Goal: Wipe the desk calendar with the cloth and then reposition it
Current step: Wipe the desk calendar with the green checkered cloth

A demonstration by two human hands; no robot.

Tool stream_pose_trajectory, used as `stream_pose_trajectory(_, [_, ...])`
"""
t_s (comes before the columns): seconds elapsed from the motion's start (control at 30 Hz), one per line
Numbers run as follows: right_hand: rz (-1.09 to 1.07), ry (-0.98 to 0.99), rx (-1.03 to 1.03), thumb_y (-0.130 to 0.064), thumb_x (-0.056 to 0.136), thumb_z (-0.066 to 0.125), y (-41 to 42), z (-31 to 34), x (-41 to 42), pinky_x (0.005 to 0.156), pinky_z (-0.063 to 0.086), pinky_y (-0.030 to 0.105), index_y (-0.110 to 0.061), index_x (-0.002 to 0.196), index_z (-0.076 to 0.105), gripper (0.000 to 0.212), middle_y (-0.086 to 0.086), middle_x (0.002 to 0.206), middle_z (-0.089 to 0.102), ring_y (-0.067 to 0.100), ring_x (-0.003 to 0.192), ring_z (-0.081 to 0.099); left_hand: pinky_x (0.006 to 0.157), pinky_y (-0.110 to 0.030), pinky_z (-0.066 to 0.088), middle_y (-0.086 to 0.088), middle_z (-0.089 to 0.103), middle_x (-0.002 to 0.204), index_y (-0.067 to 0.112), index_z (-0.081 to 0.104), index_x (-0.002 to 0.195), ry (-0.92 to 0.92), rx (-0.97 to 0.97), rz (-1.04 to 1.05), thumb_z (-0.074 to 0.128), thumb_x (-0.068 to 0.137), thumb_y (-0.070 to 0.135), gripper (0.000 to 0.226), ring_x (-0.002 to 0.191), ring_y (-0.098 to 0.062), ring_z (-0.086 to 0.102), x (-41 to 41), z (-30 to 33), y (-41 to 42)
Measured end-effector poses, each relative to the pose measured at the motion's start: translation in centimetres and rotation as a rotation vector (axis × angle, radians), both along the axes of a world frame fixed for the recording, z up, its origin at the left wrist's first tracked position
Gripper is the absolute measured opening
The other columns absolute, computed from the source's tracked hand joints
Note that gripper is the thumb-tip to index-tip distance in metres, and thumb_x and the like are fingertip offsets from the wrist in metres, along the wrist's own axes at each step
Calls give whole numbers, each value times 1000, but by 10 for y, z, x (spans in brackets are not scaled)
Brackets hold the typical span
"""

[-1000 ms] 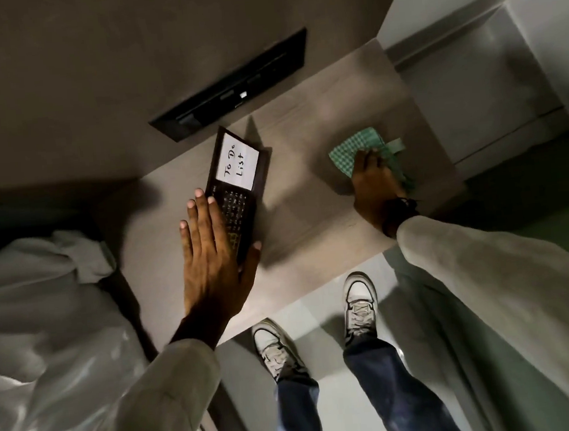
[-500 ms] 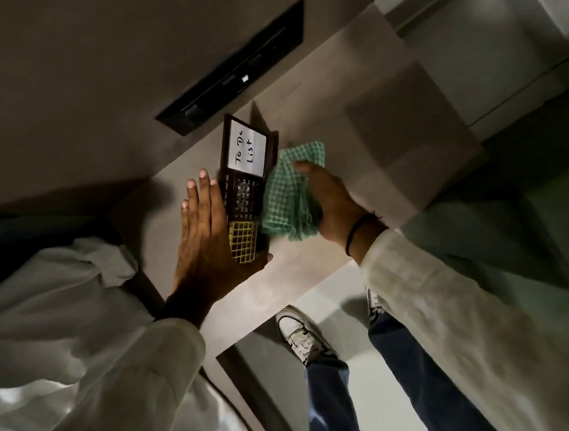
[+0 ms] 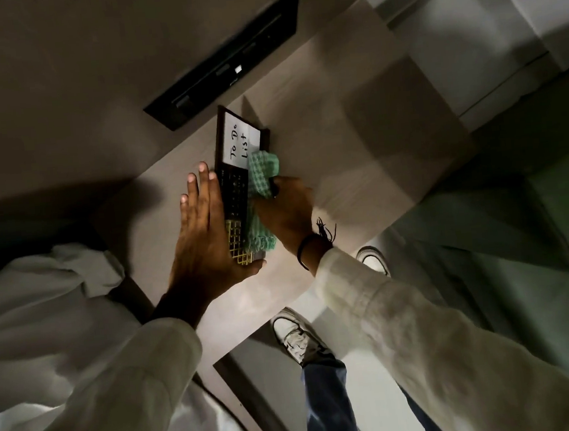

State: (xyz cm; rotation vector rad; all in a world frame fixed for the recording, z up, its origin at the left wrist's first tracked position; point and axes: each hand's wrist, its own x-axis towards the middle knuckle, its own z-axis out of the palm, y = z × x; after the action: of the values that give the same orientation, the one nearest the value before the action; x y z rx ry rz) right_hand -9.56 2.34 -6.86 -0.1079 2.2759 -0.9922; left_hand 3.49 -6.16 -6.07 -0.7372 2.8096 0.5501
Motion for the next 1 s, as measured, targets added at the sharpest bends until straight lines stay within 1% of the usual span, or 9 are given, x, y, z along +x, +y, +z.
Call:
stream_pose_trajectory(0.07, [-20, -41, 6, -15, 80, 69, -1, -4, 3, 56, 51, 26, -7, 73, 73, 11, 2, 64, 66, 31, 69, 70, 131, -48, 1, -15, -13, 174, -1, -1, 165, 27, 6, -7, 81, 63, 72, 150, 162, -32, -11, 2, 0, 2])
stream_pose_trajectory(0.13, [-102, -172, -9, -12, 81, 68, -6, -6, 3, 70, 62, 41, -4, 85, 78, 13, 7, 73, 70, 37, 83, 75, 131, -45, -2, -11, -17, 173, -1, -1, 165, 44, 19, 1, 82, 63, 71, 150, 161, -28, -15, 3, 0, 1])
stream_pose_trajectory(0.23, [-167, -236, -38, -7, 81, 63, -9, -10, -1, 77, 64, 49, -3, 91, 77, 18, 16, 85, 76, 39, 89, 75, 130, -44, -3, -8, -21, 171, 0, -4, 165, 56, 35, -3, 85, 61, 70, 154, 159, -25, -19, -5, 1, 0])
stream_pose_trajectory(0.43, [-72, -103, -164, -6, 77, 67, 10, -7, 16, 67, 60, 33, -10, 88, 79, 17, 3, 74, 76, 15, 68, 70, 130, -46, -3, -17, -15, 173, 0, -6, 164, 57, 32, -27, 84, 61, 70, 154, 159, -29, -17, -4, 1, -2])
stream_pose_trajectory(0.5, [-119, -90, -106, -6, 77, 68, 10, -10, 10, 66, 60, 37, -7, 83, 78, 12, 4, 71, 73, 14, 67, 65, 131, -41, -7, -13, -20, 171, -2, -6, 164, 70, 10, -36, 82, 63, 71, 152, 159, -26, -21, -4, -1, -1])
stream_pose_trajectory(0.63, [-160, -38, -131, -13, 79, 70, -8, -8, -2, 68, 62, 31, -11, 91, 81, 16, 3, 80, 80, 18, 75, 75, 131, -50, 4, -23, -8, 173, -3, -3, 164, 91, -13, -38, 82, 66, 72, 149, 161, -34, -10, -4, -5, 0])
stream_pose_trajectory(0.73, [-125, -17, -194, -16, 80, 72, -8, -7, 4, 59, 59, 15, -14, 91, 81, 14, -9, 72, 73, 8, 68, 72, 132, -53, 7, -28, -3, 173, -5, -1, 163, 96, -23, -47, 78, 69, 73, 146, 162, -41, -4, -4, -6, -2])
stream_pose_trajectory(0.83, [-126, -17, -161, -9, 81, 72, -2, -13, -3, 47, 41, -2, -6, 87, 80, 11, -3, 69, 69, 8, 60, 64, 131, -55, 10, -29, -1, 172, -9, 3, 163, 104, -35, -60, 78, 72, 71, 142, 162, -44, 1, -4, -4, 0])
stream_pose_trajectory(1.0, [-107, 59, -205, -18, 79, 73, -16, -7, 6, 51, 47, 4, -11, 84, 81, 11, -6, 67, 74, 3, 55, 65, 132, -44, -2, -27, -7, 172, -10, 3, 162, 89, -39, -57, 76, 72, 73, 142, 162, -38, -8, -4, -4, -3])
